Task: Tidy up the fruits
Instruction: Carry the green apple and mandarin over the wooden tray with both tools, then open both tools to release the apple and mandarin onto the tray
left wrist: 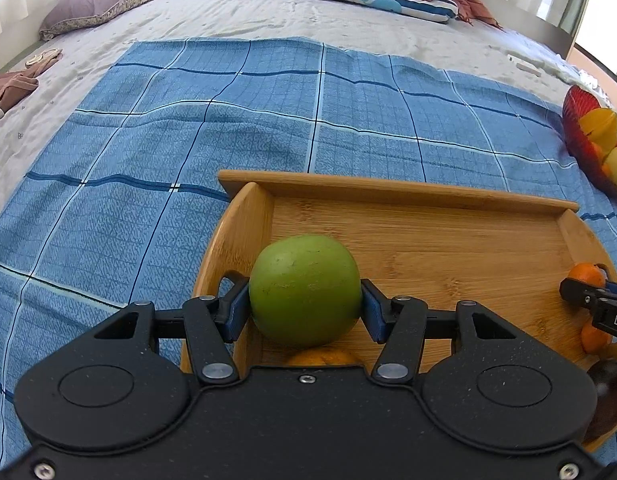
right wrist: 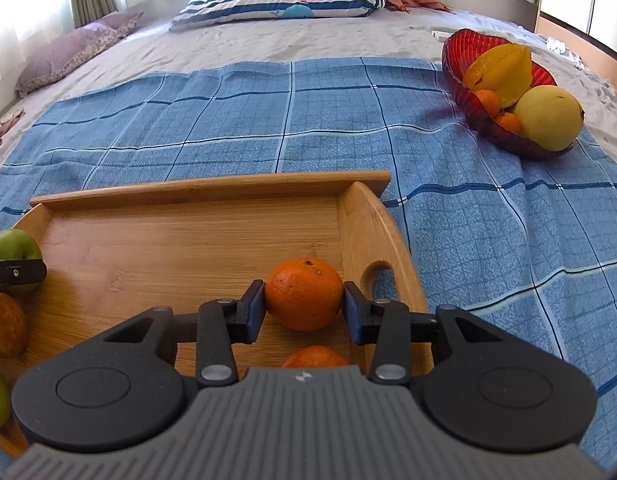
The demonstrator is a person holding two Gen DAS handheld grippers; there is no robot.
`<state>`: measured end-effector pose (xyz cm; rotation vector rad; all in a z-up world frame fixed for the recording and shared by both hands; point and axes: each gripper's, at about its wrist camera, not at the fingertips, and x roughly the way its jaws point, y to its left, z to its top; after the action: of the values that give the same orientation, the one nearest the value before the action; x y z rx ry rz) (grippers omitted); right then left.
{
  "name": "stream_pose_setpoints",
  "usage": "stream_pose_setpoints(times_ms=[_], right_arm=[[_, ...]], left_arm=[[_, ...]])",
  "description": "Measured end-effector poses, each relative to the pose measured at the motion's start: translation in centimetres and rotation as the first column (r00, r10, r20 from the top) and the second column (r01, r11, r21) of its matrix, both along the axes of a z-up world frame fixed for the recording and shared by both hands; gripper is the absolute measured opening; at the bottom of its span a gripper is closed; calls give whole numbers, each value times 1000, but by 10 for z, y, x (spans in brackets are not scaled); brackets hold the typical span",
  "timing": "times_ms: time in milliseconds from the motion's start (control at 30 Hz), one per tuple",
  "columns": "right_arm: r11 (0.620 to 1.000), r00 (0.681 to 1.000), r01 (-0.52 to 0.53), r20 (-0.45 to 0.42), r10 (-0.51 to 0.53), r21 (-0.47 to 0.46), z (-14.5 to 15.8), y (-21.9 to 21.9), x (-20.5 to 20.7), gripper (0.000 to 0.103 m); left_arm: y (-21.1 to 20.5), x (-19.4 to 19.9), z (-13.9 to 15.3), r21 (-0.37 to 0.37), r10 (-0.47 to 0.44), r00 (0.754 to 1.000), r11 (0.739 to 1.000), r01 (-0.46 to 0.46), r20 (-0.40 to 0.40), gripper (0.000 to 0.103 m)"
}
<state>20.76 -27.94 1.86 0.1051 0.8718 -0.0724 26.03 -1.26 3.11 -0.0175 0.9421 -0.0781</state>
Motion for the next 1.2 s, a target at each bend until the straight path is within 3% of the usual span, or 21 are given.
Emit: stream_pose_setpoints(times_ms=[667, 767, 1000, 1200], right_arm=[[1000, 1000, -4, -8, 4, -9, 0, 1, -1, 60], [1000, 1000, -10, -13, 10, -7, 2, 3, -3, 72], [996, 998, -39, 42, 43, -77, 18, 14, -15, 85], [996, 997, -20, 71, 27, -88, 33, 14, -32, 90]], left_arm=[[3, 2, -1, -5, 14, 1000, 1000, -14, -4, 55], [6, 2, 1, -25, 12, 1000, 1000, -12, -14, 64], [7, -13, 21, -32, -16, 999, 999, 17, 40, 85], [2, -36, 43, -13, -64, 992, 998, 66, 107, 91]])
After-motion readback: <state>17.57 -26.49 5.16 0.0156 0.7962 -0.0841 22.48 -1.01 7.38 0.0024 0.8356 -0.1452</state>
